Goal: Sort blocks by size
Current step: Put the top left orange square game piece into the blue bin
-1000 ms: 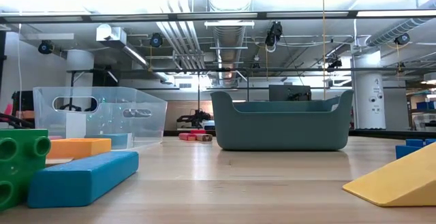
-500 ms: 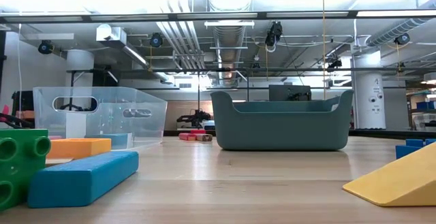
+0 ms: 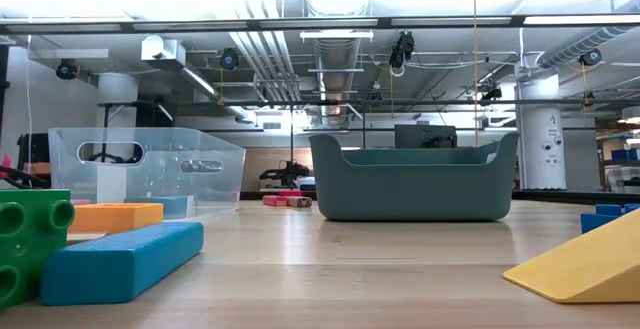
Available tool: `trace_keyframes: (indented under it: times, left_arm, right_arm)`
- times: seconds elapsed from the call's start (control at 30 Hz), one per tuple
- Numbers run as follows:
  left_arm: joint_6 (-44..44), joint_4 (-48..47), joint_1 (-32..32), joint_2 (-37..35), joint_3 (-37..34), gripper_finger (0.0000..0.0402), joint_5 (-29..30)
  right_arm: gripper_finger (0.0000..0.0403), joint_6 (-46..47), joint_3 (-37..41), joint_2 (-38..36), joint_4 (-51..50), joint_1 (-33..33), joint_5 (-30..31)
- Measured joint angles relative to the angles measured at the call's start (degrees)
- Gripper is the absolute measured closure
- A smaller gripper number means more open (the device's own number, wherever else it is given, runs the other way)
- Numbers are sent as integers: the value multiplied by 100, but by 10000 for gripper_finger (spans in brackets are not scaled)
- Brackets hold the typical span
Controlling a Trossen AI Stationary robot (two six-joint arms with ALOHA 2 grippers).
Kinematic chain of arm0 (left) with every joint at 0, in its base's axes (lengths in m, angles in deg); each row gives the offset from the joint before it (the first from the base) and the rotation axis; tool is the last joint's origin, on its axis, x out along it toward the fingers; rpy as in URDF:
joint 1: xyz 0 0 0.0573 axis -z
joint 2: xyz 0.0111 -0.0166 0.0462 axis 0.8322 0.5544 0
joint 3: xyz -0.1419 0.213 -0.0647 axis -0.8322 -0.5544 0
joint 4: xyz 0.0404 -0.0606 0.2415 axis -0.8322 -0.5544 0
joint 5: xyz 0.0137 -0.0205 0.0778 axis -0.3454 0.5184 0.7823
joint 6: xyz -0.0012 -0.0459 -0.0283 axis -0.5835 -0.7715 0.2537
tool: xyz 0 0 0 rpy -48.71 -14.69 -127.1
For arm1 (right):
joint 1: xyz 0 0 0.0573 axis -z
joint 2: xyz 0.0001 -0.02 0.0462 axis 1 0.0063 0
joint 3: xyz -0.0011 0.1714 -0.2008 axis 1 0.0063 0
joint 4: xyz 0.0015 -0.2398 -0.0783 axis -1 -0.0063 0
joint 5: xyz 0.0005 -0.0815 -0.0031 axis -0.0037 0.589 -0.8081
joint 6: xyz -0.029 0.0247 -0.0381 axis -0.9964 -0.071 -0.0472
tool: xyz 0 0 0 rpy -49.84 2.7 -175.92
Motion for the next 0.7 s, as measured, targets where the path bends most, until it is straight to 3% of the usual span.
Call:
trace_keyframes:
  times: [0.23,0.47,0.7]
  left_arm:
    - [-46,283,-24,204,0,265,-125]
    - [-46,269,-38,152,2,264,-120]
    - [-87,245,-154,58,2,227,-100]
  right_arm:
    - [178,-65,0,0,-6,0,-6]
    - [266,-143,0,0,-43,-2,-7]
    - [268,7,-2,-2,-76,2,46]
